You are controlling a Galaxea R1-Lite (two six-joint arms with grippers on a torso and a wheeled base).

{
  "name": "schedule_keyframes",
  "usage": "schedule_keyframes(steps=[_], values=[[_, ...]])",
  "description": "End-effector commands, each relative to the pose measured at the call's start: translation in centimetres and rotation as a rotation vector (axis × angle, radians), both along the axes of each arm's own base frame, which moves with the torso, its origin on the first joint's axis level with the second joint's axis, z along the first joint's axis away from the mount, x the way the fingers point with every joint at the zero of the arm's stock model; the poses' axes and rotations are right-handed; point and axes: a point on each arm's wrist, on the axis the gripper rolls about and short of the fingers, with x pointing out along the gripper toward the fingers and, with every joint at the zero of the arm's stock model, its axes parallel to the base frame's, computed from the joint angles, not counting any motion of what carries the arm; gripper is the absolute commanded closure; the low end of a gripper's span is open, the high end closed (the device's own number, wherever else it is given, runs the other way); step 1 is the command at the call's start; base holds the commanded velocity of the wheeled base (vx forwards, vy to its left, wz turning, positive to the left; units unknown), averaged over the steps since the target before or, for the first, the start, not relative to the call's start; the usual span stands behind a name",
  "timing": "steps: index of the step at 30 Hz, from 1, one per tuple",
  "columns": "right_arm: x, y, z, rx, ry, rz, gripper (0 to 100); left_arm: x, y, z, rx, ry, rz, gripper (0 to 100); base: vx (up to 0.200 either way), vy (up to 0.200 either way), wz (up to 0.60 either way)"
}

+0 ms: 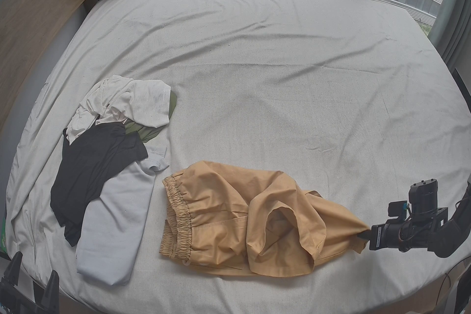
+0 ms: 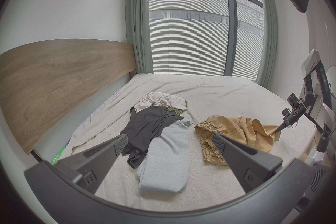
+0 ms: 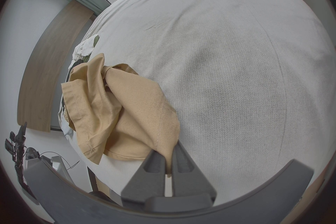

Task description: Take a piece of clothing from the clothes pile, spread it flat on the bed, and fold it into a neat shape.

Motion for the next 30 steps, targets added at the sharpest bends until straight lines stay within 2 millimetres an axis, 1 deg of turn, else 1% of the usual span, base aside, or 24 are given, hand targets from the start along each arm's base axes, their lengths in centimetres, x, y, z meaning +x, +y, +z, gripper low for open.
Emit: schedule_keyframes(steps=[1, 4, 5, 6, 8, 11, 14, 17, 20, 21, 22, 24, 26, 30], values=[[0.2, 0.0, 0.1, 0.011, -0.013, -0.008, 0, 0.0, 0.0, -0.5, 0.000, 0.003, 0.000, 0, 0.000, 0.000, 0.00], [0.4, 0.0, 0.6, 0.021, -0.067, -0.011, 0, 0.0, 0.0, -0.5, 0.000, 0.004, 0.001, 0, 0.000, 0.000, 0.00], [0.4, -0.1, 1.2, 0.028, -0.115, -0.018, 0, 0.0, 0.0, -0.5, 0.000, 0.003, 0.001, 0, 0.000, 0.000, 0.00], [0.4, -0.1, 1.2, 0.027, -0.119, -0.017, 0, 0.0, 0.0, -0.5, 0.000, 0.003, 0.001, 0, 0.000, 0.000, 0.00], [-0.1, -0.4, 2.5, 0.037, -0.205, -0.025, 0, 0.0, 0.0, -0.5, 0.000, 0.003, 0.000, 0, 0.000, 0.000, 0.00], [-1.0, -0.1, 4.3, 0.056, -0.307, -0.003, 0, 0.0, 0.0, -0.5, 0.000, 0.004, 0.000, 0, 0.000, 0.000, 0.00], [-1.9, 1.0, 6.4, 0.087, -0.422, 0.055, 0, 0.0, 0.0, -0.5, 0.000, 0.003, 0.000, 0, 0.000, 0.000, 0.00], [-2.6, 1.9, 7.6, 0.112, -0.474, 0.110, 0, 0.0, 0.0, -0.5, 0.000, 0.003, 0.000, 0, 0.000, 0.000, 0.00], [-3.3, 3.1, 8.1, 0.146, -0.497, 0.192, 0, 0.0, 0.0, -0.5, 0.000, 0.003, 0.001, 0, 0.000, 0.000, 0.00], [-3.3, 3.1, 8.1, 0.146, -0.497, 0.192, 0, 0.0, 0.0, -0.5, 0.000, 0.003, 0.001, 0, 0.000, 0.000, 0.00], [-3.7, 3.9, 8.2, 0.167, -0.497, 0.242, 0, 0.0, 0.0, -0.5, -0.001, 0.003, 0.001, 0, 0.000, 0.000, 0.00], [-4.0, 4.7, 8.3, 0.187, -0.489, 0.281, 0, 0.0, 0.0, -0.5, -0.001, 0.003, 0.001, 0, 0.000, 0.000, 0.00], [-4.2, 5.2, 8.4, 0.202, -0.487, 0.304, 0, 0.0, 0.0, -0.5, -0.001, 0.004, 0.001, 0, 0.000, 0.000, 0.00], [-4.2, 7.0, 9.0, 0.252, -0.492, 0.367, 0, 0.0, 0.0, -0.5, -0.001, 0.004, 0.001, 0, 0.000, 0.000, 0.00]])
